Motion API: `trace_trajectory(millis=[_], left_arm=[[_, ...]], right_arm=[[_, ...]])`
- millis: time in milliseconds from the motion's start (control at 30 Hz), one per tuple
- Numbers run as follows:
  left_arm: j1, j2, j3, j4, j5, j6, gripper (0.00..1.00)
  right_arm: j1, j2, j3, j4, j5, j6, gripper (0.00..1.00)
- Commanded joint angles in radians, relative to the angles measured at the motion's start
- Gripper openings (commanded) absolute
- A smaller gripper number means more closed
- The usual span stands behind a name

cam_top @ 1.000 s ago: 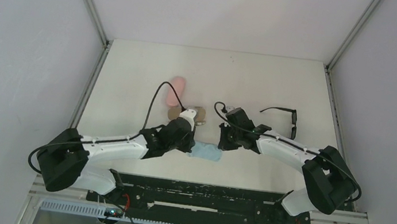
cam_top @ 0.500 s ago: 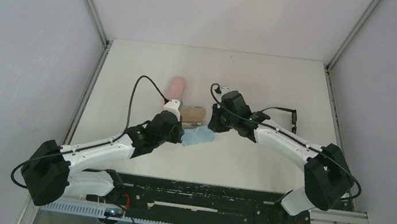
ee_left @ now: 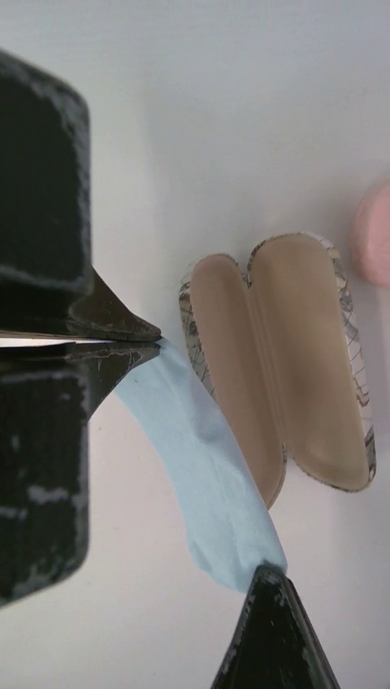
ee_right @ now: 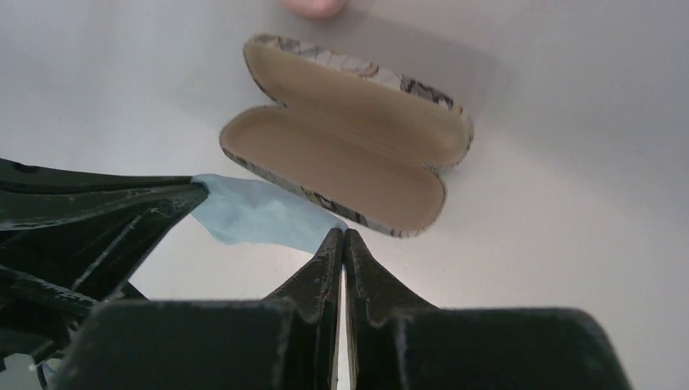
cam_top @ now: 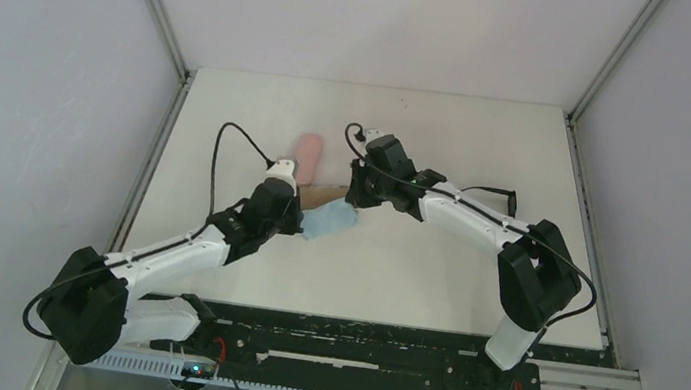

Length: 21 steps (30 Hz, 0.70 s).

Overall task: Organize the sunglasses
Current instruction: Place the glasses cleaning cloth in the sunglasses case.

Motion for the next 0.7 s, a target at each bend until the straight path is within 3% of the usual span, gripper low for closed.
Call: trace_trajectory(millis=[0, 667], left_arm=[[0.043, 0.035, 0.053, 0.062, 0.022, 0.046, 0.00], [0.132, 0.210, 0.162, 0.150, 0.088, 0.087, 0.00]], right_arm=[[-0.014, 0.029, 0.087, 0.002, -0.010, -0.017, 0.00], [-0.071, 0.176, 0.198, -0.007, -0.048, -0.009, 0.00]])
